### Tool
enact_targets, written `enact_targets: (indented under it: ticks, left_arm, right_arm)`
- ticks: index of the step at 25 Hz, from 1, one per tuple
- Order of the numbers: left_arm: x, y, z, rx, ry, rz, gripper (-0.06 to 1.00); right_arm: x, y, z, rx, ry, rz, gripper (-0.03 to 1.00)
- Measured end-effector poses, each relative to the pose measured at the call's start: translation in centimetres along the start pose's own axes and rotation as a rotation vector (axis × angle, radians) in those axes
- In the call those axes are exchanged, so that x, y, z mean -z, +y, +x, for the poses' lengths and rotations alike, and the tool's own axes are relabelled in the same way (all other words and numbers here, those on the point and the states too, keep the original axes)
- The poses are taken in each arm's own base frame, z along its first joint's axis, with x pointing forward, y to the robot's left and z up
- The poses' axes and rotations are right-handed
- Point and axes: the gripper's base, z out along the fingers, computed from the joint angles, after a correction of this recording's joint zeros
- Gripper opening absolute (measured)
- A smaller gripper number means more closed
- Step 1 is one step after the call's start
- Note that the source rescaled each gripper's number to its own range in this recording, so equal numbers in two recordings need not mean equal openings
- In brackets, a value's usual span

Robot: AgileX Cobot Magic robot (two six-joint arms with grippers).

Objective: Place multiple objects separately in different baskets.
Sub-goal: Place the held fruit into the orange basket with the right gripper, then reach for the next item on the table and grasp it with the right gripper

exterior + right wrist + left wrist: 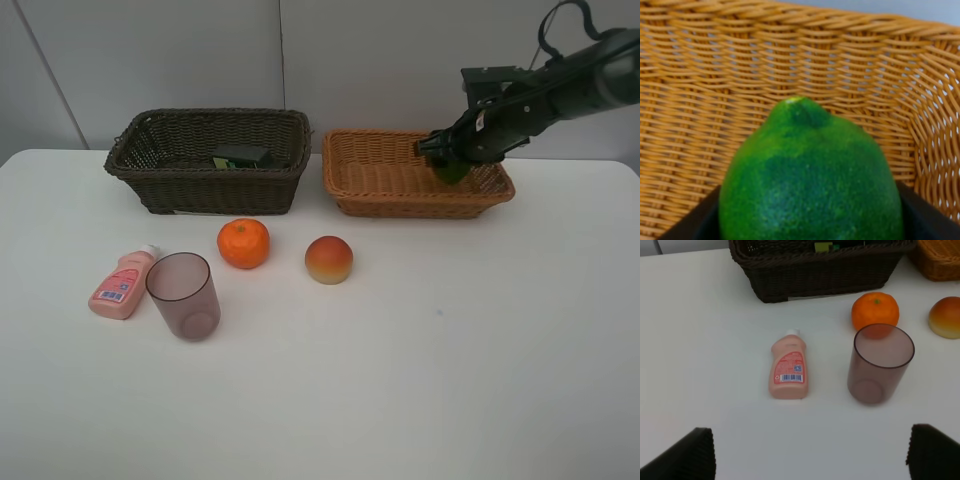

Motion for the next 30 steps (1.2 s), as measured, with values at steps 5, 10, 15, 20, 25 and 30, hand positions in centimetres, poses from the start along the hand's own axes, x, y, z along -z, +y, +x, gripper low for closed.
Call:
enact_targets:
  ticks: [5, 10, 15, 20, 25, 30]
  left_arm:
    - [0.0, 0.0, 0.0, 0.0, 0.0, 0.0, 0.99]
    - [0.0, 0.0, 0.0, 0.0, 0.0, 0.0, 0.99]
    - [0.0, 0.0, 0.0, 0.0, 0.0, 0.0, 0.99]
    - [0.0, 0.0, 0.0, 0.0, 0.0, 0.0, 0.99]
    - [0.0, 0.0, 0.0, 0.0, 0.0, 0.0, 0.99]
    - [0.0, 0.0, 0.0, 0.0, 0.0, -0.001, 0.99]
  right_arm:
    - [0.0, -0.1, 0.2, -0.012, 0.023, 0.008, 0.49]
    - [0.0, 0.0, 0.1, -0.025, 0.02, 0.005, 0.58]
    - [0.1, -0.1, 0.1, -0.027, 0.03, 0.01, 0.59]
    - [2.1, -0.4, -1.1, -0.062, 0.008, 0.017, 0.59]
    - [6.5, -0.2, -3.3, -0.168, -0.045, -0.006, 0.59]
    - [10.8, 1.0, -4.5, -0.069, -0.06, -0.012, 0.59]
